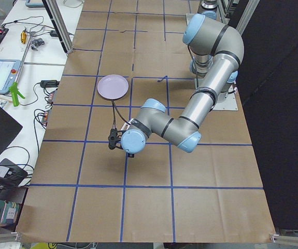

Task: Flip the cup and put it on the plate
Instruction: 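Move the left gripper from above the plate toward the white cup, then lower the left gripper onto the white faceted cup lying on its side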

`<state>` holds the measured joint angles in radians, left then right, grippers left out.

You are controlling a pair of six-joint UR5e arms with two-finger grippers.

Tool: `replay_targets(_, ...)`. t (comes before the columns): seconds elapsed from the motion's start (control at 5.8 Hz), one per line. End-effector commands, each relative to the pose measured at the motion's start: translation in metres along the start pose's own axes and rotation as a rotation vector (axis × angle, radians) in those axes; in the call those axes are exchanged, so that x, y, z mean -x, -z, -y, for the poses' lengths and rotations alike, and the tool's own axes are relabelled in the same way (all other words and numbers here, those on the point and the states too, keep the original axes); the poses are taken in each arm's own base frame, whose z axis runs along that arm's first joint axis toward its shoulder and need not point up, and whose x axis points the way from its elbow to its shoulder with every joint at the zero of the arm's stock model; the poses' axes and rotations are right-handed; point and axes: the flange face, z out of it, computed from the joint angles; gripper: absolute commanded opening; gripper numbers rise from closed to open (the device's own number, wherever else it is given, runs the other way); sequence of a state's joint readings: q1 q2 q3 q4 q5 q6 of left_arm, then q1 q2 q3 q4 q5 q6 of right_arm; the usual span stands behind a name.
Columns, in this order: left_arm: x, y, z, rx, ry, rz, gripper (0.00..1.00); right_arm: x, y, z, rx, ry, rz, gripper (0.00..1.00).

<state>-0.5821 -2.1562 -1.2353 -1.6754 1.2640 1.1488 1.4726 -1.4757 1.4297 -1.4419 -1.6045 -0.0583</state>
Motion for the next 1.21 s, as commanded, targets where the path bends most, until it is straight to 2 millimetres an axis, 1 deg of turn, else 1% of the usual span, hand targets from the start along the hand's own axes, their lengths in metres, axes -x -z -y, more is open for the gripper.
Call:
replay_targets(0.0,0.02,-0.05,0.0,-0.017,0.001,-0.168,0.99,0.0,0.0,0.0,0.0,0.0,0.0,1.0)
replay_targets(0.17,0.032,-0.078,0.002,-0.057,0.017,-0.251,0.99,0.0,0.0,0.0,0.0,0.0,0.0,1.0)
replay_targets(0.34,0.033,-0.1,0.0,-0.066,0.026,-0.337,0.99,0.0,0.0,0.0,0.0,0.0,0.0,1.0)
replay_targets(0.52,0.026,-0.108,-0.003,-0.072,0.02,-0.411,0.98,0.0,0.0,0.0,0.0,0.0,0.0,1.0)
replay_targets(0.69,0.026,-0.117,-0.002,-0.069,0.014,-0.427,0.96,0.0,0.0,0.0,0.0,0.0,0.0,1.0)
replay_targets(0.86,0.019,-0.131,-0.007,-0.066,0.029,-0.493,0.94,0.0,0.0,0.0,0.0,0.0,0.0,1.0)
replay_targets(1.03,0.013,-0.137,-0.007,-0.063,0.002,-0.52,0.83,0.0,0.0,0.0,0.0,0.0,0.0,1.0)
